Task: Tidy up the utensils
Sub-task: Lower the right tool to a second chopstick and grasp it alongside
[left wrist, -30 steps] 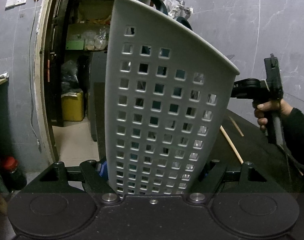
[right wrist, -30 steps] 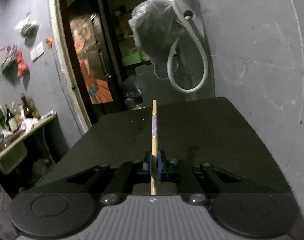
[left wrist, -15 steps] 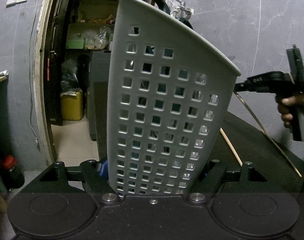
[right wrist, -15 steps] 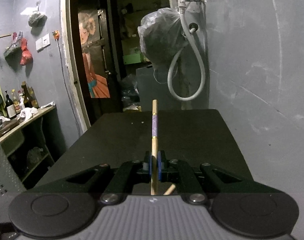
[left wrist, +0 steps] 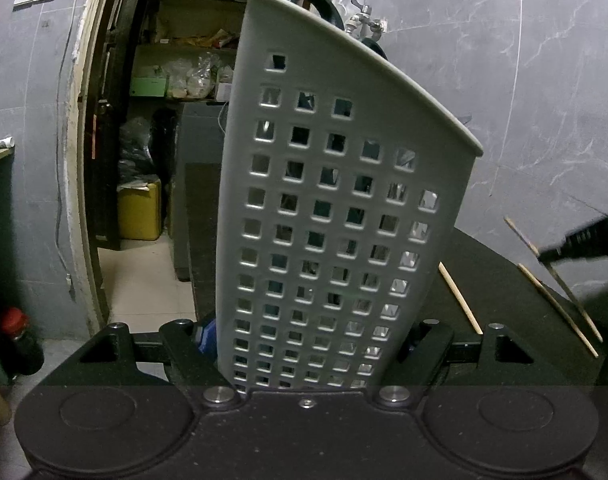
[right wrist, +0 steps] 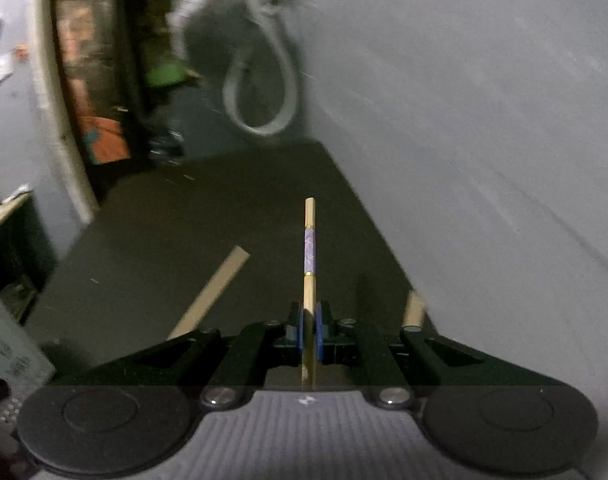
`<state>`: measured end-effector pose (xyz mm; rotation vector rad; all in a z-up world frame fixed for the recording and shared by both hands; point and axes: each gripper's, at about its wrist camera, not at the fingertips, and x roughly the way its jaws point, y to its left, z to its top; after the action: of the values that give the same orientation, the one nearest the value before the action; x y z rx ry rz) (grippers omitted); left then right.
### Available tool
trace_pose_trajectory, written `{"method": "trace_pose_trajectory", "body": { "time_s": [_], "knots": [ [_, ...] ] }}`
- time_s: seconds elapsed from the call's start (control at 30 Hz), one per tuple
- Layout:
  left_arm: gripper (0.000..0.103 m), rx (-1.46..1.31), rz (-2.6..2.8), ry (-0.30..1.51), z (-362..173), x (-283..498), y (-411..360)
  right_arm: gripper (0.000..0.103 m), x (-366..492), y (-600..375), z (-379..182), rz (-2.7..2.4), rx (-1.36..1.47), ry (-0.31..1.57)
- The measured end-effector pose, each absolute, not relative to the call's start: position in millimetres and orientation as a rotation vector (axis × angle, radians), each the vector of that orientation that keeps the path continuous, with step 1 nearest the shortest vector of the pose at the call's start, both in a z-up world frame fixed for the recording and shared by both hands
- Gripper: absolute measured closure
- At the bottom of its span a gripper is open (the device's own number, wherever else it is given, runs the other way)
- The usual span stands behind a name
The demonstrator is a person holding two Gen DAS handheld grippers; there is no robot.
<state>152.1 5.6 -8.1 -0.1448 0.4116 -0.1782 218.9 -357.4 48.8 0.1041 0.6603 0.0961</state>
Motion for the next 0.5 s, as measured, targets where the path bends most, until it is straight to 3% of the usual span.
{"method": "trace_pose_trajectory", "body": {
  "time_s": [0.17, 0.5],
  "knots": [
    [0.024, -0.152, -0.184, 0.409, -9.6, 152.7, 7.7, 0.096, 210.8, -382.0, 22.6, -0.014, 0.138, 0.743],
    [0.024, -0.15, -0.184, 0.41, -9.7, 152.5, 9.0, 0.096, 215.1, -394.9, 5.2, -0.073, 0.179, 0.738]
  ]
}}
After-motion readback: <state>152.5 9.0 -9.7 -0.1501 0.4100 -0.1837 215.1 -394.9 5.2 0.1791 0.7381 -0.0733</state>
